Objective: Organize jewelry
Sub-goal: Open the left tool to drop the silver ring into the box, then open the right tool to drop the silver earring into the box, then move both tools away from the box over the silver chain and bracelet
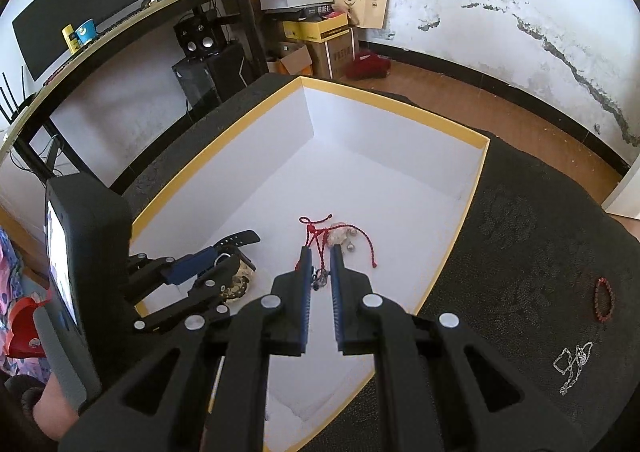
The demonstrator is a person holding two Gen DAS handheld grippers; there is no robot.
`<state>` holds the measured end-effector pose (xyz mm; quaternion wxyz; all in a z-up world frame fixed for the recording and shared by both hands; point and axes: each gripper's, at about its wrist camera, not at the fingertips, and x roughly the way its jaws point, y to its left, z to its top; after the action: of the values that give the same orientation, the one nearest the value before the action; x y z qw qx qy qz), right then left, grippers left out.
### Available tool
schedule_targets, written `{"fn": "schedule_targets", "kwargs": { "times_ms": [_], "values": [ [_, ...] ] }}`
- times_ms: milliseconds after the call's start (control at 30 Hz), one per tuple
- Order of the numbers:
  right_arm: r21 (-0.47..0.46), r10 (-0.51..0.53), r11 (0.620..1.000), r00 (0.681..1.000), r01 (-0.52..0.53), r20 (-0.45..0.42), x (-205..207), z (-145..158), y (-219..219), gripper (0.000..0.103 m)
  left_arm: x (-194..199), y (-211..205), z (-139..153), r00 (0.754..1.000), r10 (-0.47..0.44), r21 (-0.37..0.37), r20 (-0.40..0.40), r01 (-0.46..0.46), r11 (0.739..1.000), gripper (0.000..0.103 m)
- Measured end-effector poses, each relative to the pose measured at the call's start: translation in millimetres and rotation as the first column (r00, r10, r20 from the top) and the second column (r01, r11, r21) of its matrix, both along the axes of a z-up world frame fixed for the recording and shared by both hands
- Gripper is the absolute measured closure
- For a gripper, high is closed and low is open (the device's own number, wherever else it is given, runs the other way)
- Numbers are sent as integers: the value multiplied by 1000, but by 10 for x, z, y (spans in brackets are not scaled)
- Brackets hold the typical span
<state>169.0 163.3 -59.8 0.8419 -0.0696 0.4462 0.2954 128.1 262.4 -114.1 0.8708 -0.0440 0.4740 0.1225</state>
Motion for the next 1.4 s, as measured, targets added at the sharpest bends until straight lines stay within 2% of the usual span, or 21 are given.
{"fn": "schedule_targets", "kwargs": {
  "times_ms": [100, 133, 167, 200, 233, 333, 667, 967, 1067, 1167, 1200, 1233, 1267, 1300, 1333, 1400],
  "values": [
    [0, -4, 1000, 1000, 4, 2, 13, 3, -18, 93, 1, -4, -18, 1000, 7, -7, -15, -7, 1000, 79],
    [-1, -6, 1000, 1000, 6, 2, 28, 10, -17, 93, 2, -6, -14, 1000, 2, -4, -17, -2, 1000, 74],
    [0, -7, 1000, 1000, 7, 3, 29, 15, -32, 93, 0, -19, -11, 1000, -4, 2, -16, 4, 1000, 68],
    [1, -8, 1000, 1000, 8, 5, 27, 20, -38, 93, -5, -36, -3, 1000, -5, 11, -16, 5, 1000, 45],
    [2, -9, 1000, 1000, 9, 5, 31, 26, -43, 93, -18, -44, 17, 1000, 4, 16, -8, -4, 1000, 29],
    [5, -13, 1000, 1000, 13, 7, 42, 31, -44, 93, -49, -55, 77, 1000, 11, 18, 15, -11, 1000, 16],
    [-5, -20, 1000, 999, 20, -38, 203, -78, 60, 93, -172, -176, 167, 999, -33, 37, 12, 32, 999, 16],
    [-92, -7, 996, 998, 2, -61, 448, -381, 364, 93, -322, -115, 223, 1000, -13, 16, 18, 13, 1000, 16],
    [-94, -2, 996, 997, -5, -73, 478, -447, 397, 93, -322, -108, 213, 1000, -7, 11, 17, 6, 1000, 16],
    [-92, 11, 996, 999, -15, -48, 456, -435, 434, 93, -316, -99, 220, 1000, -4, 7, 18, 4, 1000, 16],
    [-93, 14, 996, 999, -19, -46, 448, -428, 442, 89, -316, -103, 227, 1000, -6, 6, 20, 6, 1000, 16],
    [-97, 16, 995, 999, -20, -40, 441, -418, 450, 66, -317, -104, 234, 1000, -8, 7, 21, 8, 1000, 16],
    [-95, 16, 995, 1000, -18, -24, 414, -392, 441, 48, -317, -108, 240, 1000, -9, 8, 23, 9, 1000, 16],
    [-76, 23, 997, 1000, -24, -16, 401, -362, 430, 14, -319, -113, 250, 1000, -11, 7, 25, 11, 1000, 16],
    [-56, 29, 998, 999, -30, -12, 392, -332, 417, 7, -323, -113, 254, 1000, -12, 8, 26, 12, 1000, 16],
    [-49, 24, 999, 1000, -24, 3, 376, -262, 412, 7, -336, -129, 275, 999, -14, 10, 29, 13, 1000, 16]
  ]
}}
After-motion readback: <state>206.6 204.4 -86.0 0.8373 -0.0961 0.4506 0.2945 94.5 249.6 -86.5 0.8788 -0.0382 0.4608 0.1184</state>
